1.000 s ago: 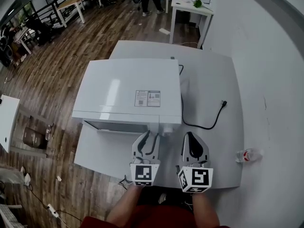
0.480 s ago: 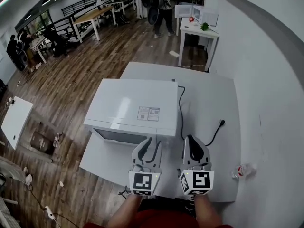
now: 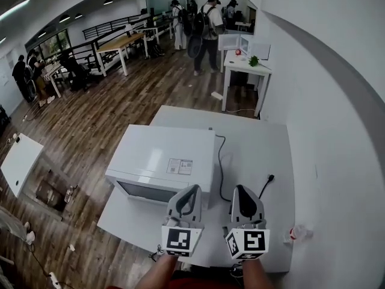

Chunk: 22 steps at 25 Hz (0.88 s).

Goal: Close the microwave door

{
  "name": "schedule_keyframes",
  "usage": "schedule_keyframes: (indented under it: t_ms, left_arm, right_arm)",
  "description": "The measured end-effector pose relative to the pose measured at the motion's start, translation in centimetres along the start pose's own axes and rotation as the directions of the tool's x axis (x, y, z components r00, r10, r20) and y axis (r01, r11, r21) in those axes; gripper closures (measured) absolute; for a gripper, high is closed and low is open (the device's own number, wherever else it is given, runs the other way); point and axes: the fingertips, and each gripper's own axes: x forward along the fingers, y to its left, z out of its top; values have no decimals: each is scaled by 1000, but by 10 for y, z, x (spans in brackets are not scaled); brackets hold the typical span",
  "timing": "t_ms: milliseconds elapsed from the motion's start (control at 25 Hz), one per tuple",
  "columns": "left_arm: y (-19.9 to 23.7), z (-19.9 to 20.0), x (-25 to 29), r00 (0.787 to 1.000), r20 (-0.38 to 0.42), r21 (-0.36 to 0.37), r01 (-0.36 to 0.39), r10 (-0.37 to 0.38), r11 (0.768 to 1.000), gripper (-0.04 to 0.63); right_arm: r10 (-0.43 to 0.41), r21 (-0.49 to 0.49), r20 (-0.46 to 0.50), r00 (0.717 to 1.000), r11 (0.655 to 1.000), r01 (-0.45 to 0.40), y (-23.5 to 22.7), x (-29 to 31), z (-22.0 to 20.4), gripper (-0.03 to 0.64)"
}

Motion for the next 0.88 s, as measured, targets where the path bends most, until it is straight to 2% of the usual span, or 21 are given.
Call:
schedule_keyframes:
  t_ms: [200,560,880]
  left_arm:
    - [5,5,3,999,-4,-6,-36,36,999,569]
    - [9,1,-2,999,-8,-26,-44,43,999,569]
    - [12,3,-3,999,-6,-12,-44,44,999,569]
  right_arm:
    - [20,-24,4,1000,1000,-20,4,2,5,588]
    - [31,-34,2,1000,999,-31,11,1,8,588]
    - [35,-52,-2,999,998,-35,15,4,11,588]
